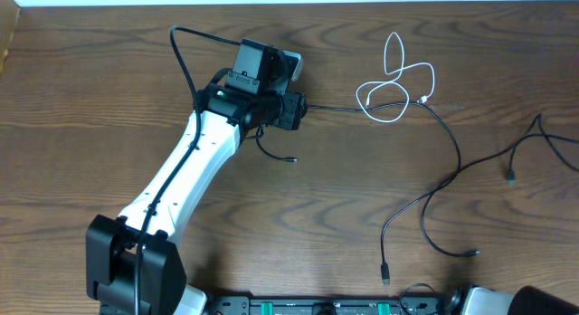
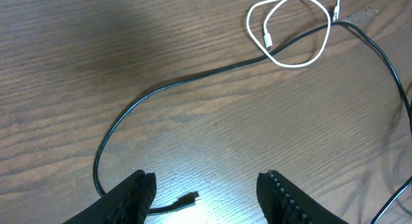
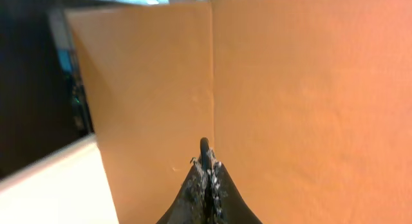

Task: Untangle cables

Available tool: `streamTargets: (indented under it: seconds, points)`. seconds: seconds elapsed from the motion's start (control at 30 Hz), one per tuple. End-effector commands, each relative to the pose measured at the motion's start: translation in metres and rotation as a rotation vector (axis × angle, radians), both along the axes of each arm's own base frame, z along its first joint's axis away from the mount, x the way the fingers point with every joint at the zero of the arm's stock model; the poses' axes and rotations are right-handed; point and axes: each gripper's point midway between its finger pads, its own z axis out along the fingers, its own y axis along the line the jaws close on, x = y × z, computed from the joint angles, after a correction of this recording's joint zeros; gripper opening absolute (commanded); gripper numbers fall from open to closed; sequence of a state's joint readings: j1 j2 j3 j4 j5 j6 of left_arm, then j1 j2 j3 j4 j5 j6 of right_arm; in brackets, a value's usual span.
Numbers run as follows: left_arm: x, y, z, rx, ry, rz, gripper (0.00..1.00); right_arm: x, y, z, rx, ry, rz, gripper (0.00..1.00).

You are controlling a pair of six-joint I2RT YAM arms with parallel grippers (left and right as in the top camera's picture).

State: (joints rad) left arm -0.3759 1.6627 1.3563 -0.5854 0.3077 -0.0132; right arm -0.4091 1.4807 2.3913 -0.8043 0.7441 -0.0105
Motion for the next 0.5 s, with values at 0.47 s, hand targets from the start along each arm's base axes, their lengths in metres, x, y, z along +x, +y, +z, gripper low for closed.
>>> streamTargets:
  seconds: [0.47]
  points:
    - [-0.002, 0.002, -0.007, 0.027, 0.006, -0.011, 0.56, 0.102, -0.017, -0.208, 0.649, 0.355, 0.296, 0.01]
